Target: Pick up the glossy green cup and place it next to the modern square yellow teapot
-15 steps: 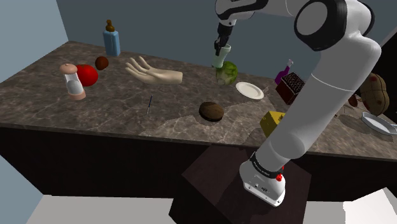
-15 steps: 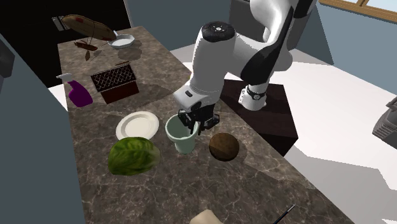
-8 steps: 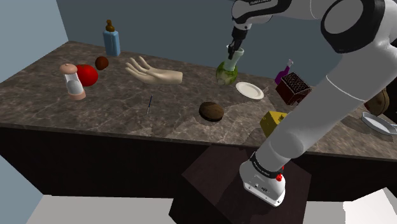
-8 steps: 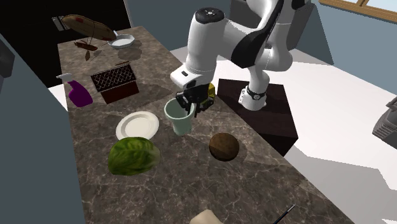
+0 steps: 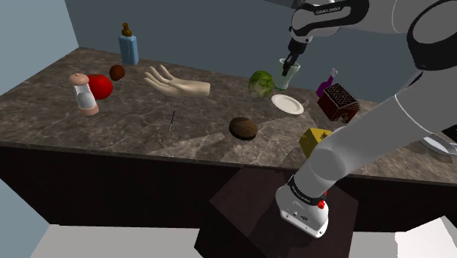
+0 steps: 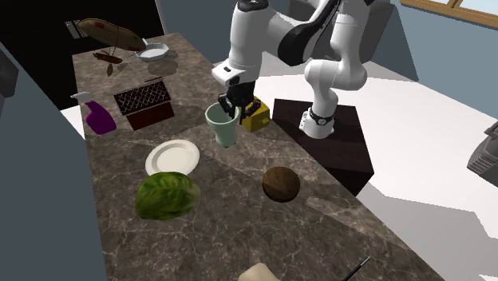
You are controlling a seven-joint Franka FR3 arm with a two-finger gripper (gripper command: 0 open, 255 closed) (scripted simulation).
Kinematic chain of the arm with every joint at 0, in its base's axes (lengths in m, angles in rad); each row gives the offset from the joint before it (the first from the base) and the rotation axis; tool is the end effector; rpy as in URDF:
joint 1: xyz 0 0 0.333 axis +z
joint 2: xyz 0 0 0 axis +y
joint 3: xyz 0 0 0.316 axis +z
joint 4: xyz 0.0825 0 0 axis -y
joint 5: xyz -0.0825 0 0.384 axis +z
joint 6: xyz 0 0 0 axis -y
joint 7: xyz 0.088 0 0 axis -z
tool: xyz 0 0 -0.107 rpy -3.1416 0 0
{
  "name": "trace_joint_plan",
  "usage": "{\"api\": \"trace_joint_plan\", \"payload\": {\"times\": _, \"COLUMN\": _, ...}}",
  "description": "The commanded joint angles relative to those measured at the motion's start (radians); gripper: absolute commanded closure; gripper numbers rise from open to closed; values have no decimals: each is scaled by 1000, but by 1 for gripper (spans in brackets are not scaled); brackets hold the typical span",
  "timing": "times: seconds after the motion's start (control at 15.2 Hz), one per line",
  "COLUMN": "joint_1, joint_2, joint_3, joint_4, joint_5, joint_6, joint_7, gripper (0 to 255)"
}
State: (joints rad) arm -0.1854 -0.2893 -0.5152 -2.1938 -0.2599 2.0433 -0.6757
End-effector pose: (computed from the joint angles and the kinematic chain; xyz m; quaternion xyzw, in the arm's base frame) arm 0.3546 -0.3370 0.4985 0.9963 0.0458 0.0122 0.0718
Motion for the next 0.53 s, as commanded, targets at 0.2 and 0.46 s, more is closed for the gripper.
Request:
{"api": "trace_joint_plan", "payload": {"times": 0.2, "joint_1": -63, "joint_2": -117, "joint_3": -43, "joint_4": -81, "joint_5": -65, "joint_6": -13, "joint_7": -71, "gripper": 255}}
{"api": "trace_joint_plan", "payload": {"times": 0.46, "joint_1": -117, "joint_2": -193, "joint_3": -85, "joint_4": -125, "joint_5": -112, "joint_6": -26, "joint_7": -138, "gripper": 255}}
